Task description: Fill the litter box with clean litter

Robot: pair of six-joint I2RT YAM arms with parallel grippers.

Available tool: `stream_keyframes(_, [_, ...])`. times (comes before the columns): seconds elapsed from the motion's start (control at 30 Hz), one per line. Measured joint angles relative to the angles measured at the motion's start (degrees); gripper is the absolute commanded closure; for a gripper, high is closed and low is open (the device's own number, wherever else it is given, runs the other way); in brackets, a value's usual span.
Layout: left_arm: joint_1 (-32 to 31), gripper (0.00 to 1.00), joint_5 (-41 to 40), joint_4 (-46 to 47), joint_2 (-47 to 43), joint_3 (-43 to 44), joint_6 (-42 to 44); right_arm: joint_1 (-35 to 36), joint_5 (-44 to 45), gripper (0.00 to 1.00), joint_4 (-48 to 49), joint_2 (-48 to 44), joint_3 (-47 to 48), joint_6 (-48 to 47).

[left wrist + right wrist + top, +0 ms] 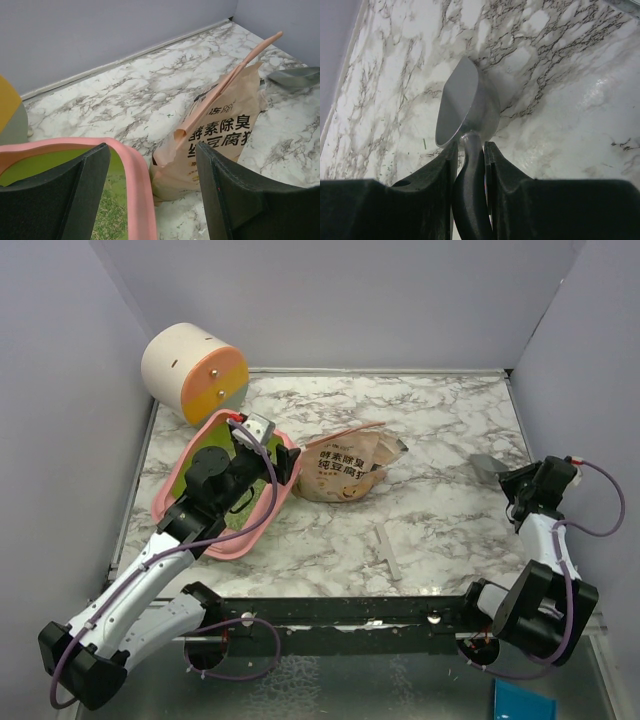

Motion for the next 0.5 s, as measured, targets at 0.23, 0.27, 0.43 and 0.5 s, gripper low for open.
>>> stream_keyframes(0.23, [1.3,0.28,3.3,2.3,1.0,-0.8,-1.4,-1.2,-0.3,0.64,0.6,1.1,-0.8,-1.0])
stream_keyframes(0.27, [1.5,0.28,3.7,2.4,1.1,-0.8,-1.4,-1.3,-0.5,0.59,0.8,1.1,-0.9,-1.2])
stream_keyframes(0.43, [1.6,0.28,4.8,2.8,1.2,-0.8,-1.7,-1.5,-1.1,0.44,0.7,2.4,-1.0,-1.5])
stream_keyframes(0.5, [1.6,0.28,5.3,3.0,1.2,-0.8,-1.8,-1.5,-1.1,0.43,0.2,2.6,-1.0,-1.6])
